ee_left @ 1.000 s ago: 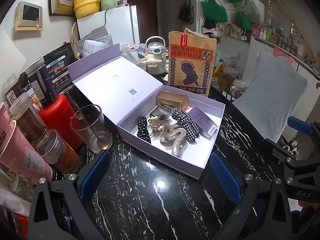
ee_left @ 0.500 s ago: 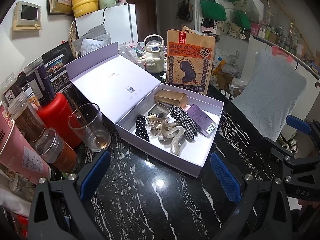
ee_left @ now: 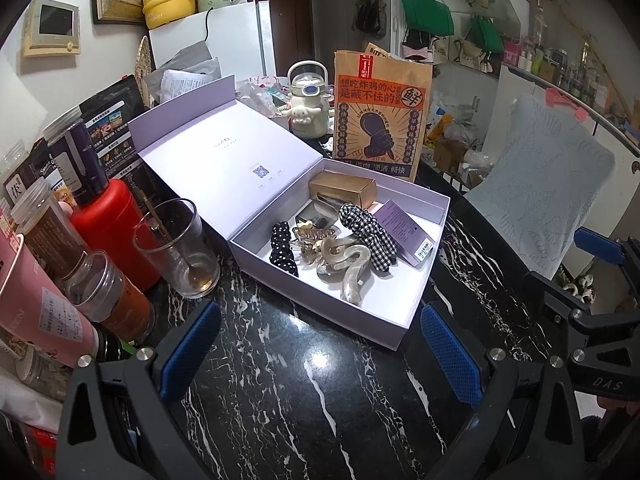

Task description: Organize rigid objects

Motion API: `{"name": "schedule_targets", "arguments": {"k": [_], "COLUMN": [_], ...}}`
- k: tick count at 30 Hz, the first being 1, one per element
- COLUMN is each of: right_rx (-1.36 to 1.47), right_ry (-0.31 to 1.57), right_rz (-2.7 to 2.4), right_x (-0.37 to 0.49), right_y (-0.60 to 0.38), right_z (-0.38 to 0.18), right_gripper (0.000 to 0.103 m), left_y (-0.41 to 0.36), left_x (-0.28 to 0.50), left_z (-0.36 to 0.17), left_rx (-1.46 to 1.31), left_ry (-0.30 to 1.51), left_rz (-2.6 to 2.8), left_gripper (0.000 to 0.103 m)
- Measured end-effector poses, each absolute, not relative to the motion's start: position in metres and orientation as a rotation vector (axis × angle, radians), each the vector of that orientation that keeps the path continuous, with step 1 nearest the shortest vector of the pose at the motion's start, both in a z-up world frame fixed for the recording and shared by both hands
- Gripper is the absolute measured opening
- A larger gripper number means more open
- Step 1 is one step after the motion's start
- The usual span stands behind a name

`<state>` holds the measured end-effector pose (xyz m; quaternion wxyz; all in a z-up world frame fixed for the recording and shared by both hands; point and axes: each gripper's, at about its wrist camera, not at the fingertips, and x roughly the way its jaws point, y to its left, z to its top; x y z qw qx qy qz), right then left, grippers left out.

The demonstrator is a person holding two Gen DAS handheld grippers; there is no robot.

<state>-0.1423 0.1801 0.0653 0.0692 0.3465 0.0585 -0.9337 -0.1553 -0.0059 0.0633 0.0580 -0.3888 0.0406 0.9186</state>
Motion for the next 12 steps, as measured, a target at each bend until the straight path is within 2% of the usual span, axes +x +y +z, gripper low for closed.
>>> {"name": "schedule_targets", "arguments": {"k": [12], "right_rx": [1.071], "right_ry": [0.158], "right_rz": [-2.799], "right_x": [-0.1444], "right_y": [0.1821], "right_z": [0.0605], "right_gripper": [0.098], "left_y": [-0.0112], "left_x": [-0.1587], "left_z": [0.0546], "left_rx": [-1.209], "left_ry": [0.105], "left_rz": [2.765], "left_gripper": [0.102]}}
